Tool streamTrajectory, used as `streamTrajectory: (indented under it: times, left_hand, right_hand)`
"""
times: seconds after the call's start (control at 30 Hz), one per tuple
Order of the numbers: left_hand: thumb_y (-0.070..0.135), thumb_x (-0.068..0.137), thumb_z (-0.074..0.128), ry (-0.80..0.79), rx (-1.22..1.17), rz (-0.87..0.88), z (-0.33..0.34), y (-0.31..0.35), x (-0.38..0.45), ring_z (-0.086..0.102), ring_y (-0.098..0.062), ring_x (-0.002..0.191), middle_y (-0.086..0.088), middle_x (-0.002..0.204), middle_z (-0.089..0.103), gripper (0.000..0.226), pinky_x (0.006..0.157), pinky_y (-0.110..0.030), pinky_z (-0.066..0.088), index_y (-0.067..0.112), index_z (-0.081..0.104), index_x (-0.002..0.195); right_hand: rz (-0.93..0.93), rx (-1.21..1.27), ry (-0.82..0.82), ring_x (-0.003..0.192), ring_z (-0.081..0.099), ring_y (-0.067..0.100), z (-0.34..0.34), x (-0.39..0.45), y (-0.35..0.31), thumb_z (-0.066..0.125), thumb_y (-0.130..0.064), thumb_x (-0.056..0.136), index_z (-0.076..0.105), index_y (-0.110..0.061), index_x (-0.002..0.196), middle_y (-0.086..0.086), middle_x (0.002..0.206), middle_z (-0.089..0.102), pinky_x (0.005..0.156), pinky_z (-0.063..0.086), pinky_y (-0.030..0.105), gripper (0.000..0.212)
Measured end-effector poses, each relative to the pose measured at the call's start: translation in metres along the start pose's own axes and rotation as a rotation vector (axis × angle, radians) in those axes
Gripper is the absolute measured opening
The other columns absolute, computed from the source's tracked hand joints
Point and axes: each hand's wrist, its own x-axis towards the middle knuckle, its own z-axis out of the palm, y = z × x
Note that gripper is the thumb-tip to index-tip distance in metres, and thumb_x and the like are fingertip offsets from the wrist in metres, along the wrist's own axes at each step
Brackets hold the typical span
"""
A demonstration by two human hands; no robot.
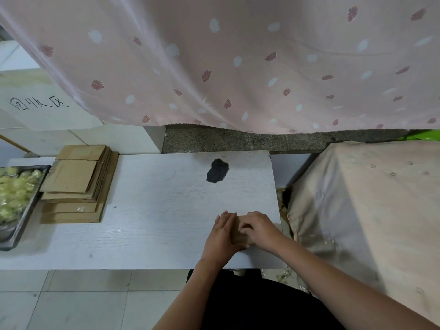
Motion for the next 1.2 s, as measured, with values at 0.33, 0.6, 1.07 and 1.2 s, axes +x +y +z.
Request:
streamTrajectory:
  times: [0.33, 0.6, 1.07, 1.2]
  left_hand:
    - [0.049, 0.076, 0.082, -0.007, 0.076, -0.014, -0.001, 0.000, 0.000, 0.012, -0.015, 0.153, 0.002, 0.161, 0.028, 0.099, 0.123, -0.025, 0.001, 0.018, 0.031, 0.155]
    - [0.032, 0.078, 0.079, -0.045, 0.279, 0.116, -0.005, 0.017, 0.007, 0.020, -0.024, 0.149, -0.002, 0.155, 0.029, 0.105, 0.123, -0.029, 0.004, 0.020, 0.014, 0.160]
    - [0.026, 0.064, 0.086, 0.008, -0.047, 0.079, -0.020, 0.041, 0.030, 0.048, -0.022, 0.110, 0.007, 0.125, 0.037, 0.094, 0.086, -0.041, 0.054, 0.045, 0.035, 0.141]
    - [0.021, 0.065, 0.088, 0.015, -0.058, 0.095, -0.018, 0.040, 0.036, 0.048, -0.024, 0.114, 0.005, 0.131, 0.038, 0.093, 0.094, -0.038, 0.051, 0.036, 0.037, 0.142]
  right_hand:
    - [0.420, 0.533, 0.332, 0.092, 0.062, 0.012, -0.028, -0.018, 0.019, 0.066, -0.031, 0.094, 0.060, -0.019, 0.093, -0.004, 0.097, 0.063, 0.068, 0.045, 0.024, 0.014]
    - [0.287, 0.599, 0.384, 0.060, 0.071, 0.022, -0.025, -0.019, 0.010, 0.045, 0.006, 0.096, 0.060, -0.022, 0.109, 0.014, 0.082, 0.070, 0.067, 0.062, 0.047, 0.034]
    - [0.236, 0.677, 0.546, 0.063, 0.073, 0.022, -0.056, -0.014, -0.013, 0.048, 0.004, 0.098, 0.069, -0.011, 0.087, 0.008, 0.077, 0.070, 0.071, 0.061, 0.039, 0.028]
    - [0.221, 0.594, 0.557, 0.062, 0.073, 0.014, -0.056, -0.015, -0.016, 0.051, -0.002, 0.098, 0.070, -0.017, 0.089, 0.000, 0.076, 0.073, 0.066, 0.055, 0.027, 0.027]
